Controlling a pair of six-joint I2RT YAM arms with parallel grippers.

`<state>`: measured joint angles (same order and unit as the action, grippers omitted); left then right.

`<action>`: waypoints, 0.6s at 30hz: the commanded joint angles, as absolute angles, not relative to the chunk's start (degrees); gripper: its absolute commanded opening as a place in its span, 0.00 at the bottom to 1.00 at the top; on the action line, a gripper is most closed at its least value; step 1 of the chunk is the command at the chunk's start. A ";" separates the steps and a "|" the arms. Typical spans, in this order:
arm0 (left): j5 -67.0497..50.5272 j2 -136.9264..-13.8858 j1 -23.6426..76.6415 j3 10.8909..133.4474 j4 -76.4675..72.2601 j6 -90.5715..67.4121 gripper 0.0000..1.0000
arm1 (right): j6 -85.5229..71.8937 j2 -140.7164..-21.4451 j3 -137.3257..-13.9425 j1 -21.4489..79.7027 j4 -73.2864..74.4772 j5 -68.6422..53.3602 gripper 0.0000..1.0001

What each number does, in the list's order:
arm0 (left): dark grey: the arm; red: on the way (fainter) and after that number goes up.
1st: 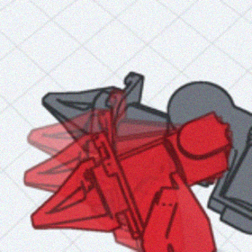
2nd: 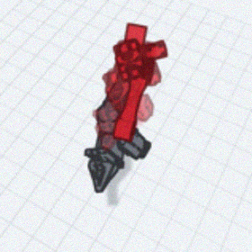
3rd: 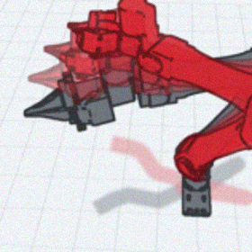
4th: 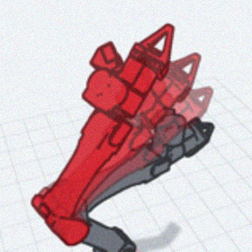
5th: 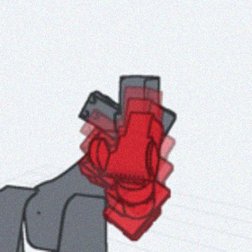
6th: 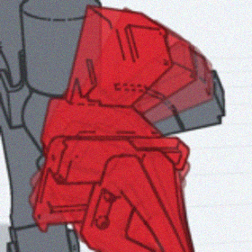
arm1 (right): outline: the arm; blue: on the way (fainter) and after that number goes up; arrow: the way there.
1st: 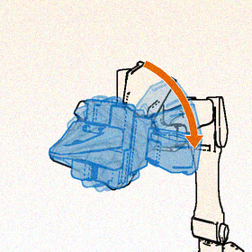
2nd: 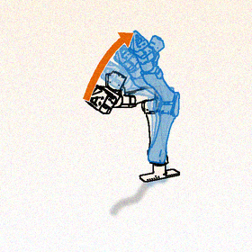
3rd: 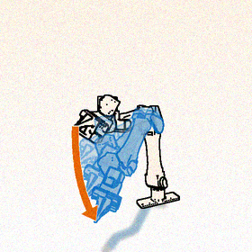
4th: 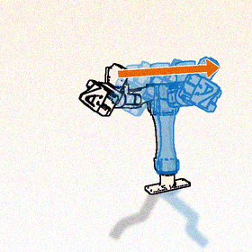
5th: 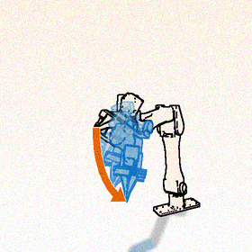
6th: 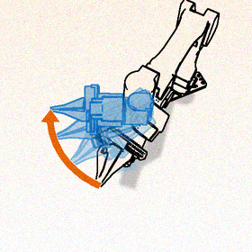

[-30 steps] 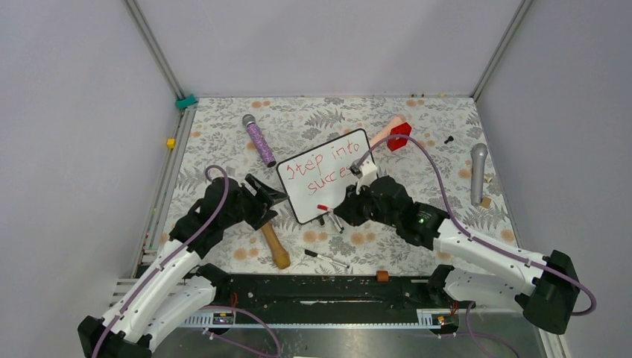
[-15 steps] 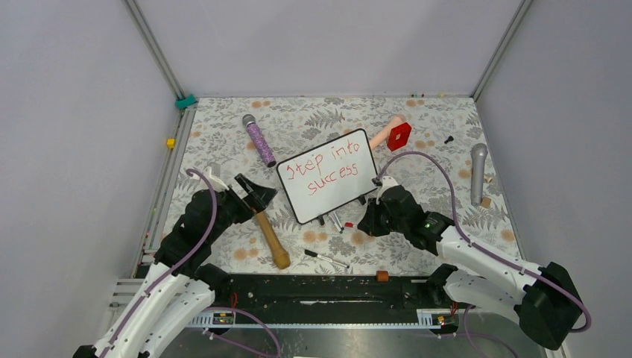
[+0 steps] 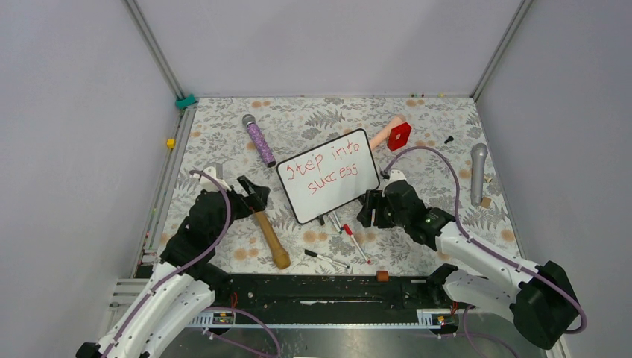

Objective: Write a sentence on the whiteboard
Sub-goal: Put down the whiteboard marker at the corner of the board, then reset both arms

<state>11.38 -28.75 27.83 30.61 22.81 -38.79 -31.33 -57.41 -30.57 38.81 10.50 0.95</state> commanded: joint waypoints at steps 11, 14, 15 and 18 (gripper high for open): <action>24.00 -27.93 27.68 23.81 -0.25 -13.43 0.99 | -18.09 -50.26 -36.51 33.21 14.87 32.43 0.73; 25.48 -29.70 27.67 19.13 -9.37 -8.78 0.98 | -12.90 -47.27 -32.20 32.18 7.07 34.88 0.72; 27.51 -30.91 27.66 17.23 -13.19 -7.02 0.95 | -8.87 -46.30 -30.11 32.16 2.77 36.18 0.73; 32.70 -34.70 27.47 11.55 -26.51 -1.61 0.95 | 1.06 -45.18 -23.91 31.09 -10.32 42.51 0.76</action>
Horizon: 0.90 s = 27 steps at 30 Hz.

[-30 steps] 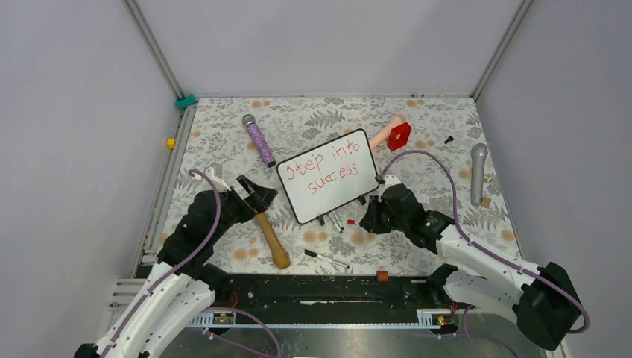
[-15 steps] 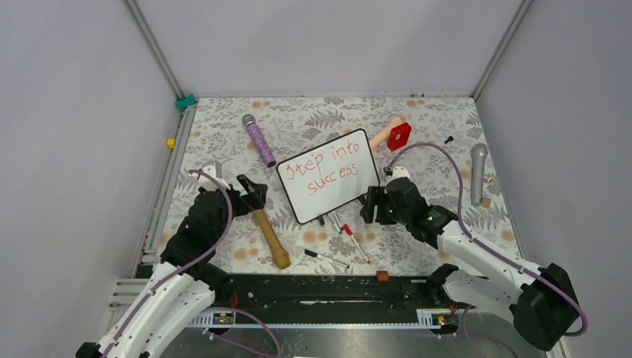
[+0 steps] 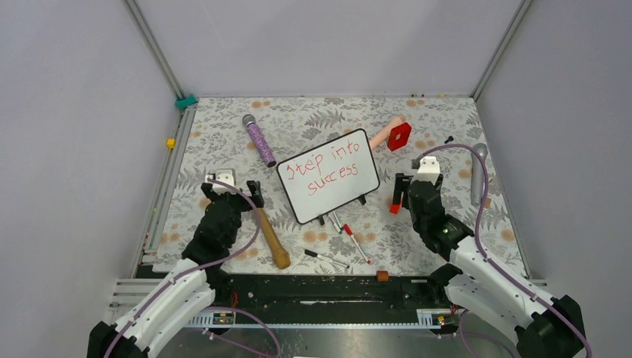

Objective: Write a sentence on the whiteboard
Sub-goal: Reset both arms

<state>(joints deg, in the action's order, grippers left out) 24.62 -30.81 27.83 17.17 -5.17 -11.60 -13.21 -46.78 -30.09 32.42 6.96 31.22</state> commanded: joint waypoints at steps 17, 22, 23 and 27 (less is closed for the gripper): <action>21.96 -65.42 15.21 8.53 -59.27 7.50 0.95 | 4.68 -68.96 -6.73 12.86 -65.93 24.64 0.93; 21.17 -73.69 12.63 10.27 -65.66 3.96 0.98 | 4.80 -72.39 -4.43 11.53 -74.17 22.20 0.99; 21.17 -73.55 11.05 9.76 -65.91 1.56 0.99 | 4.71 -72.43 -4.55 11.54 -73.71 22.45 0.99; 17.84 -77.49 7.95 10.82 -67.22 0.32 0.99 | 5.66 -79.64 -7.48 11.47 -75.19 20.96 0.99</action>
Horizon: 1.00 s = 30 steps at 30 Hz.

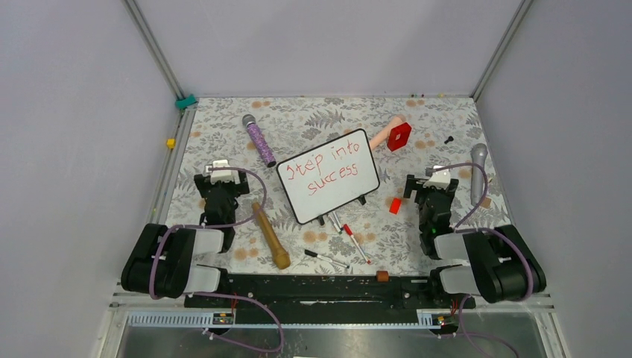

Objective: Write a sentence on the whiteboard
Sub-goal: Reset both arms

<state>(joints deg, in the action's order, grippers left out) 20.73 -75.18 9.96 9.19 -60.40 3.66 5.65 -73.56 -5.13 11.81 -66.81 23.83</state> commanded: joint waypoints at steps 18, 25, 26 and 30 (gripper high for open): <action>15.92 -77.19 6.48 12.57 -63.13 -2.11 0.99 | 0.35 -78.55 -14.32 7.56 -60.64 22.65 1.00; 15.31 -77.45 6.35 13.15 -62.36 -2.02 0.99 | 0.53 -78.54 -14.19 7.60 -60.88 22.65 0.99; 14.71 -77.50 6.07 13.37 -61.96 -2.07 0.99 | 0.53 -78.50 -14.21 7.56 -60.92 22.67 0.99; 12.24 -77.30 4.82 13.99 -60.45 -2.60 0.99 | 0.53 -78.50 -14.19 7.56 -60.90 22.62 0.99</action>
